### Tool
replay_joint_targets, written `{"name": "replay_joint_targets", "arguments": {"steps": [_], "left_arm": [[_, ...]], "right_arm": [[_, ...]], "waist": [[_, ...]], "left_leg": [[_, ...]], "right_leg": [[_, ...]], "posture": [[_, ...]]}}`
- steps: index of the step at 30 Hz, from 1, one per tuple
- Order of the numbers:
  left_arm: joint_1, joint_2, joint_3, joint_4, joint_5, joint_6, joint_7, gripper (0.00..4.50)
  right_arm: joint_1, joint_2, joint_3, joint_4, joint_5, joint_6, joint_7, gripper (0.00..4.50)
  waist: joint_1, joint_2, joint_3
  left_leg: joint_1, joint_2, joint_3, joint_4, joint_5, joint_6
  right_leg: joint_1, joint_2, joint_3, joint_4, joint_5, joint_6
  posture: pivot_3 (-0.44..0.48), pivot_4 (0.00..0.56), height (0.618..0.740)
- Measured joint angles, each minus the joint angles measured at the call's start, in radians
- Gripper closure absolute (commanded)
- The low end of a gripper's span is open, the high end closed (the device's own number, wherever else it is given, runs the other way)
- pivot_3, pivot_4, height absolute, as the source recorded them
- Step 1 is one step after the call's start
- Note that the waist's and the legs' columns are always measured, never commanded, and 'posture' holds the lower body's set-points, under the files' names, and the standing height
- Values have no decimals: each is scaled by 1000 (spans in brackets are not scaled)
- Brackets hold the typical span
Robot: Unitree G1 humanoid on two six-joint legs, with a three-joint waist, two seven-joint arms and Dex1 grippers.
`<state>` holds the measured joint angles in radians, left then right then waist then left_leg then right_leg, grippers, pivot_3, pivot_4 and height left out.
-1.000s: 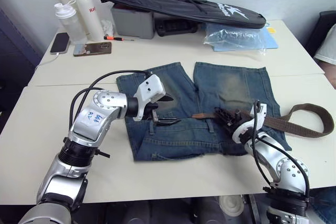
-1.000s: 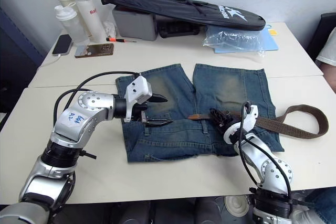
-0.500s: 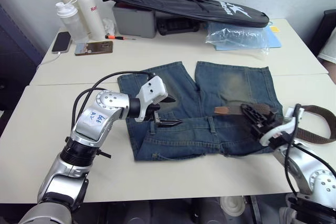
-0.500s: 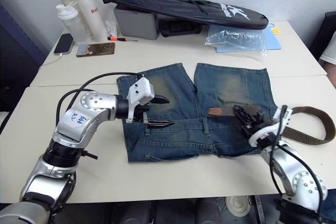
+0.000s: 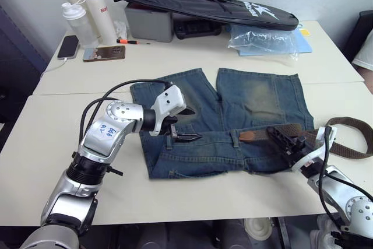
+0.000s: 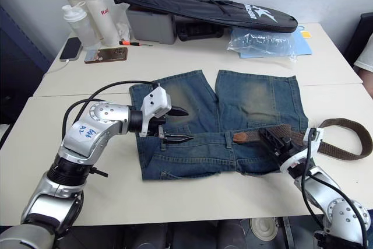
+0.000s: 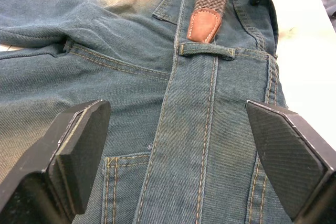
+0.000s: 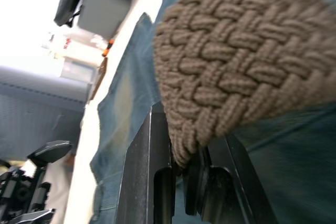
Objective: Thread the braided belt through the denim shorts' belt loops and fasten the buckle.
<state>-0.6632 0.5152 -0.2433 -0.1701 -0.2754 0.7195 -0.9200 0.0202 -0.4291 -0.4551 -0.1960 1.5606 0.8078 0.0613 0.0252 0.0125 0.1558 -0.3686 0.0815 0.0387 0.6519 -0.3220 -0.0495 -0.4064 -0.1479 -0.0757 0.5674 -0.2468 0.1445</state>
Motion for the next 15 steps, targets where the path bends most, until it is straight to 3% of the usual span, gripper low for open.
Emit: {"name": "replay_joint_targets", "arguments": {"steps": [15], "left_arm": [[-12,7,0,21,3,-6,0,0]], "right_arm": [[14,-15,66,-37,-11,43,1,4410]], "waist": [[-1,0,0]], "left_leg": [[0,0,0,-1,0,0]], "right_leg": [[-1,0,0,0,0,0]], "posture": [[0,150,740]]}}
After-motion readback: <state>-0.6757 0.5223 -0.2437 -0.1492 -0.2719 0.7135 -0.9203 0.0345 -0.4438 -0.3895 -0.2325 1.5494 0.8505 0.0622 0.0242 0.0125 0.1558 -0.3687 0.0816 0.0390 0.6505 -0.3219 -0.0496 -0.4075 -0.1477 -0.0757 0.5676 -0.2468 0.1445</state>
